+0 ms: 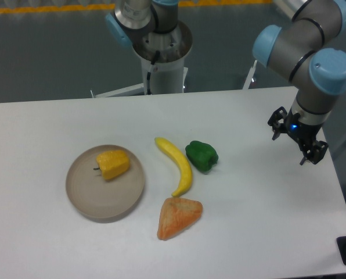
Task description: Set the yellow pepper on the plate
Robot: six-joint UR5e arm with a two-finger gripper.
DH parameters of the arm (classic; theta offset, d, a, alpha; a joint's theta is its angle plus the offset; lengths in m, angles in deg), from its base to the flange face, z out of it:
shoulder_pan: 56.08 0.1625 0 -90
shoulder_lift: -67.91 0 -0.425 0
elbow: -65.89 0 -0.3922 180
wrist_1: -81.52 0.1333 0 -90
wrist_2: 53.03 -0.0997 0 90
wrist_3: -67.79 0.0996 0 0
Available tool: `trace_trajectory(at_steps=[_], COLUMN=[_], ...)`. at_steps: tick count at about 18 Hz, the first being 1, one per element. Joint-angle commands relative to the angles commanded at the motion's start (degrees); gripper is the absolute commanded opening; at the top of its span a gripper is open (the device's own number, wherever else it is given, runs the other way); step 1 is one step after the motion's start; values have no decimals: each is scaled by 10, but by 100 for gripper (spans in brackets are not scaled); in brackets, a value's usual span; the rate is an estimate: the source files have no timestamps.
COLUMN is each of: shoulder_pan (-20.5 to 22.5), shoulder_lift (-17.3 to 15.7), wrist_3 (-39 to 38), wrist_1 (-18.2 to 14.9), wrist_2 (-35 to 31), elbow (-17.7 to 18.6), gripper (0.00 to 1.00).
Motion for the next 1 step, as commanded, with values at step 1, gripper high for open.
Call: trace_trajectory(at_steps=[1], shoulder_pan=[-1], shoulder_lift=[1], wrist_3=[-1], wrist_1=[1], wrist_2=[0], elbow=[0], gripper=[100])
